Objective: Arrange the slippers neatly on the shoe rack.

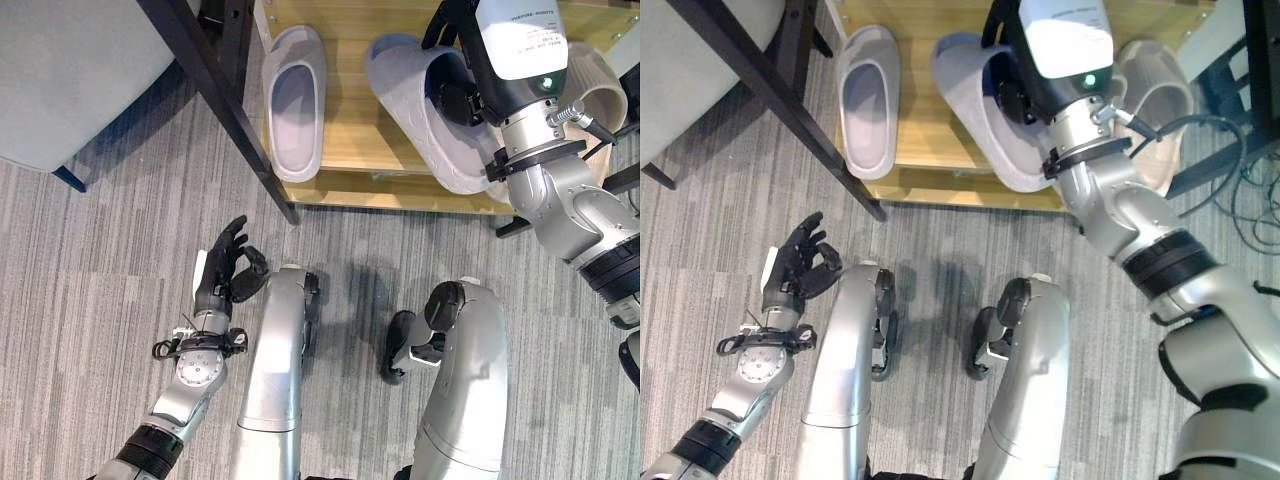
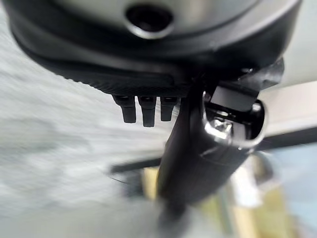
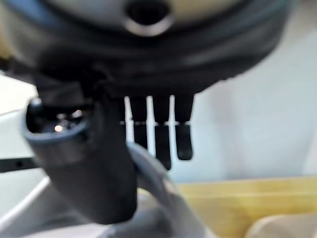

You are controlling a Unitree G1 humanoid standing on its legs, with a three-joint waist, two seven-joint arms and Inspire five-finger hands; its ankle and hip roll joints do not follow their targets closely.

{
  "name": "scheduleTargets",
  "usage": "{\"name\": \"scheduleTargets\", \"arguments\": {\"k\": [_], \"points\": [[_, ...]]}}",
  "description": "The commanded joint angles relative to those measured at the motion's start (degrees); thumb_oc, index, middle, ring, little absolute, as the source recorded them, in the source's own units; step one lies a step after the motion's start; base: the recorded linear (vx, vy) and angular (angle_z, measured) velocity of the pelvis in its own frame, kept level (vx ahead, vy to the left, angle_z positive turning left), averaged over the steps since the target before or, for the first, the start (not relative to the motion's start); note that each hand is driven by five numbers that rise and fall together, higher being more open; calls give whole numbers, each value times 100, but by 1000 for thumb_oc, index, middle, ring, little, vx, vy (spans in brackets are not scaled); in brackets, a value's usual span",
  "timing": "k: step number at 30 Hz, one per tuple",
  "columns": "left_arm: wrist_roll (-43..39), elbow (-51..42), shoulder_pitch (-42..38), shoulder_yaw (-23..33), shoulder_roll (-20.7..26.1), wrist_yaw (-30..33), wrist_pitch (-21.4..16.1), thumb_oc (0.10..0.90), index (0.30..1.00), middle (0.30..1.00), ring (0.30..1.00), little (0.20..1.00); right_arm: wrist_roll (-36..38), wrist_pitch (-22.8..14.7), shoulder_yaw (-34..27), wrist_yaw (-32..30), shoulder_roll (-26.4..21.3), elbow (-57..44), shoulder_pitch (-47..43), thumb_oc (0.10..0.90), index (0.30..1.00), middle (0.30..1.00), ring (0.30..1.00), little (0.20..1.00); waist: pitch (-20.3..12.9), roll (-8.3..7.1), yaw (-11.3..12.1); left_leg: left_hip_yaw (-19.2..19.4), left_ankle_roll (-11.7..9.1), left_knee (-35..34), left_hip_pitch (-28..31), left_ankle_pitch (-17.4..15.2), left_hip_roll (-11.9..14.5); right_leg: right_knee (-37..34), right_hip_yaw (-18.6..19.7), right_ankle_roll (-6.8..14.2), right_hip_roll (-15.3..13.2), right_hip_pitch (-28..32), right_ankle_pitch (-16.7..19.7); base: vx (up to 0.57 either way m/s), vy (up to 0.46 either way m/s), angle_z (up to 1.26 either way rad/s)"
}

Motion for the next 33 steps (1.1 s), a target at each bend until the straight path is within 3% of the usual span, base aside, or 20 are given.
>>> {"name": "scheduleTargets", "arguments": {"k": [1, 15, 16, 17, 18, 23, 33], "points": [[140, -364, 774, -296, 189, 27, -160, 800, 900, 900, 900, 900, 57, 61, -219, -342, 13, 179, -1125, 400, 300, 300, 300, 300, -19, -27, 372, -120, 108, 187, -73, -898, -20, 447, 340, -54, -37, 301, -1001, 0, 0, 0], [-13, -334, 565, -427, 316, 44, -317, 800, 900, 900, 900, 900, 488, 175, 621, -226, 918, 2385, -2033, 400, 300, 300, 300, 300, -19, -7, 571, 4, 25, 167, -73, -877, 8, 631, 472, -54, -193, 301, -983, -11, 10, 7], [-28, -354, 534, -445, 321, 45, -325, 800, 900, 900, 900, 900, 477, 179, 714, -205, 970, 2475, -2094, 463, 394, 394, 394, 394, -19, -8, 587, 4, 20, 156, -73, -875, 9, 635, 472, -57, -201, 301, -981, 0, 0, 0], [-33, -387, 521, -460, 332, 38, -333, 800, 900, 900, 900, 900, 474, 183, 761, -186, 1017, 2564, -2111, 678, 716, 716, 716, 716, -19, -9, 604, 5, 16, 154, -73, -878, 4, 647, 480, -61, -208, 301, -982, 0, 0, 0], [-45, -408, 509, -470, 334, 28, -343, 800, 900, 900, 900, 900, 449, 196, 823, -172, 1056, 2686, -2152, 800, 900, 900, 900, 900, -19, -10, 611, 10, 11, 148, -73, -884, 0, 650, 484, -64, -214, 301, -991, 0, 0, 0], [-25, -351, 382, -509, 282, 13, -306, 800, 900, 900, 900, 900, 459, 146, 1021, -80, 1191, 2771, -2306, 800, 900, 900, 900, 900, -19, -82, 538, 91, -31, 141, -73, -881, 27, 717, 559, -71, -225, 301, -995, 6, -21, 5], [-58, -349, 585, -185, 379, -17, -195, 800, 900, 900, 900, 900, 473, 53, 1170, 307, 691, 1793, -2374, 800, 900, 900, 900, 900, -19, -37, 396, 21, -58, 258, -73, -885, 53, 833, 581, -69, -173, 301, -1070, 6, -9, 3]]}}
